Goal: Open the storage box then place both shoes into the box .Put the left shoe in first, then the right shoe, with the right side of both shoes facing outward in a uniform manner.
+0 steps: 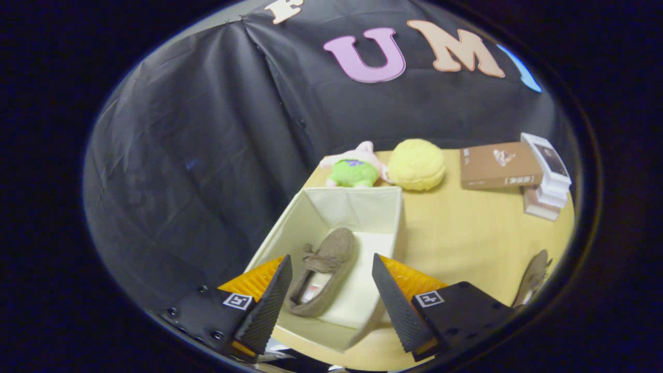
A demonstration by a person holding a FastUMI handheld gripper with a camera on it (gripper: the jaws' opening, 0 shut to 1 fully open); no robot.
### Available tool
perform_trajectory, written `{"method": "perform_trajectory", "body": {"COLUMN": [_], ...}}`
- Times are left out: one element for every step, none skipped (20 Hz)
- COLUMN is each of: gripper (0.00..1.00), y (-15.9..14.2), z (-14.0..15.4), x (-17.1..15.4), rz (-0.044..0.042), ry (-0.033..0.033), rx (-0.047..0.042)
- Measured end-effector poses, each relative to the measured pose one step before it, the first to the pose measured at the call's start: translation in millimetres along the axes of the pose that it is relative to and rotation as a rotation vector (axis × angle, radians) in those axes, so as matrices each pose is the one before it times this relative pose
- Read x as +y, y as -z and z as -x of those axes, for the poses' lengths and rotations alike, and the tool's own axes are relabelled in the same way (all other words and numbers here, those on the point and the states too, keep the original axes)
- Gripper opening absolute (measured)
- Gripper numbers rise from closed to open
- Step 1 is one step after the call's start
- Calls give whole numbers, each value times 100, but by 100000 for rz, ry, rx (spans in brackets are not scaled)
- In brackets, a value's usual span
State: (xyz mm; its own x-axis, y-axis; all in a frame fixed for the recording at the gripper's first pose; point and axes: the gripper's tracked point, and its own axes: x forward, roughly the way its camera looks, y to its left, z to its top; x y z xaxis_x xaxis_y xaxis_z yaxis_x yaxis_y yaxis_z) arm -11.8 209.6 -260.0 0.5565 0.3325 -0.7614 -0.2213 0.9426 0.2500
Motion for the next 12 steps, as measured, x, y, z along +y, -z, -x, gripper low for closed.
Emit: {"method": "perform_trajectory", "body": {"gripper": [98, 98, 98, 98, 98, 98, 97, 98, 98, 98, 98, 98], "y": [-127, -309, -193, -441, -68, -72, -24, 191, 267, 186, 389, 335], "z": [934, 933, 906, 1049, 929, 836, 855, 800, 586, 639, 526, 497], "x": [-788, -1159, -1253, -1798, -1511, -1706, -1629, -1684, -1510, -1652, -1515, -1423], "rz": [1472, 928, 1001, 951, 1017, 1563, 1683, 1699, 1124, 711, -212, -836], "ry": [1436, 1187, 1282, 1562, 1996, 2618, 2423, 2384, 2395, 2200, 1826, 1262], "rx": [-2184, -2074, -1579, -1675, -1629, -1231, -1249, -419, -550, -308, -45, 78]}}
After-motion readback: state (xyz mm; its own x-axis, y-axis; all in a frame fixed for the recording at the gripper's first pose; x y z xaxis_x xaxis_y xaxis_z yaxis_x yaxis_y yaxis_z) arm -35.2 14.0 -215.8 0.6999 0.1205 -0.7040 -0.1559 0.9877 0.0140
